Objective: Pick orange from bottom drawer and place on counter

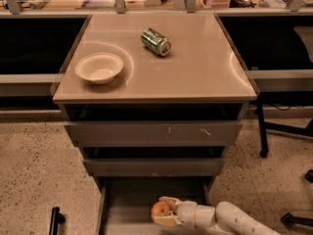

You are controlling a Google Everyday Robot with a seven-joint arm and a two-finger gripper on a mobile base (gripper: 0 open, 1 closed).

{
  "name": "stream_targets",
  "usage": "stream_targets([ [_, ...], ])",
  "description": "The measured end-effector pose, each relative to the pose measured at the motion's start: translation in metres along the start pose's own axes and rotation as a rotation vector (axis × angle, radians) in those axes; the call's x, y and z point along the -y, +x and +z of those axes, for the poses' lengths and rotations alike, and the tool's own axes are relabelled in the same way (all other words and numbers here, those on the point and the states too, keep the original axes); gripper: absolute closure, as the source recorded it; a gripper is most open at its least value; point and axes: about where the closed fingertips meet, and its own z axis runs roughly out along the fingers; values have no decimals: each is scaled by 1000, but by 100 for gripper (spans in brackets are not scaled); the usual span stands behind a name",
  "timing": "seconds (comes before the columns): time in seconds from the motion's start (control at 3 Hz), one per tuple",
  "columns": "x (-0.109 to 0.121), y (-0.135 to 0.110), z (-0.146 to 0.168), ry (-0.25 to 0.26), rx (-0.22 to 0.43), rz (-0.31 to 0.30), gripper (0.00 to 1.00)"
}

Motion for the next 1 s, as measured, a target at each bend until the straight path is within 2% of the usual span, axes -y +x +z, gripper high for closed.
stream_targets([
  [0.33, -7, -20, -4, -7, -38, 4, 100],
  [0.67, -35, -73, -10, 5, -90, -32, 100],
  [1.0, -60, -131, -25, 39, -138, -121, 100],
])
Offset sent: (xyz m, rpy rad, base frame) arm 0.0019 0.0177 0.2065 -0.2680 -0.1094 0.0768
